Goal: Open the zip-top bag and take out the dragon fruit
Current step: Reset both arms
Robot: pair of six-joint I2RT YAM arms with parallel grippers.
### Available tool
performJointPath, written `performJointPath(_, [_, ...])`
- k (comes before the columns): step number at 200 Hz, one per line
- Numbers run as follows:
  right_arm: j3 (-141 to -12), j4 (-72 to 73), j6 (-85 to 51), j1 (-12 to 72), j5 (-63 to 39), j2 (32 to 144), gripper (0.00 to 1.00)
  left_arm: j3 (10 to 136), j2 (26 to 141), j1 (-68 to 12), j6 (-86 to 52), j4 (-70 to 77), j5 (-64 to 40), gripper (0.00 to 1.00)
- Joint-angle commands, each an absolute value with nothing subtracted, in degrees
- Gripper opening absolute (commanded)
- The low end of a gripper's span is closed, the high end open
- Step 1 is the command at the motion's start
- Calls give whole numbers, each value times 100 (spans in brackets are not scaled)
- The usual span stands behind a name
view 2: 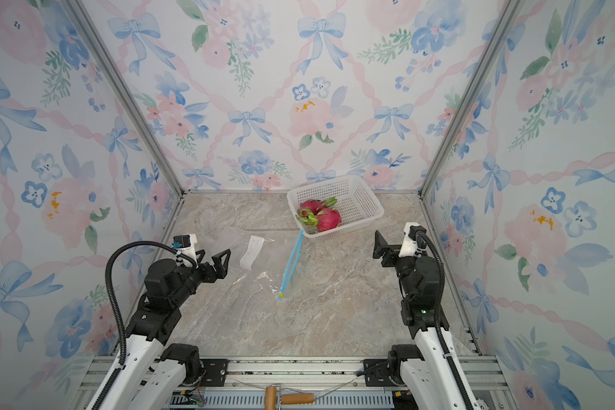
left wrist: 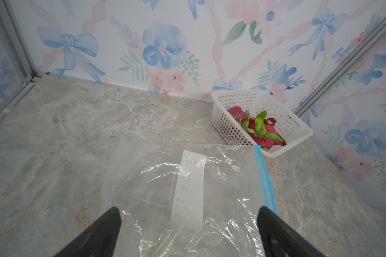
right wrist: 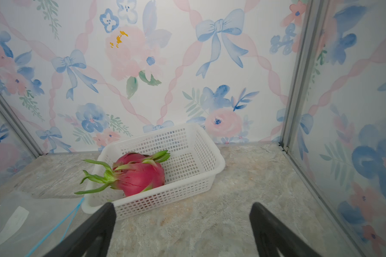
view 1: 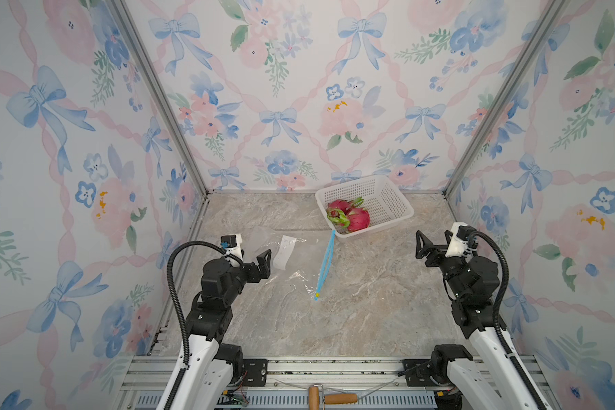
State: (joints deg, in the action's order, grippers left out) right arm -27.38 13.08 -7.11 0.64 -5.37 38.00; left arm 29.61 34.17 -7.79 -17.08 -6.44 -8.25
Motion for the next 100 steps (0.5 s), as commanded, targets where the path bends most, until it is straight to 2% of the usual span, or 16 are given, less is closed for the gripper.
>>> performJointPath(1, [-2534,975,-377,-104,-309,3655,96,2848,3309,-945,-594,-98,-619,98])
performJointPath(60, [-2478,743,-420,-228,-409,4064,96,2251,3305,-1078,-361,841,-136,98])
performJointPath(100, [-2392,1055,-403,-251,-380,4514,96,2163,3375,-1094,-405,832,383,98])
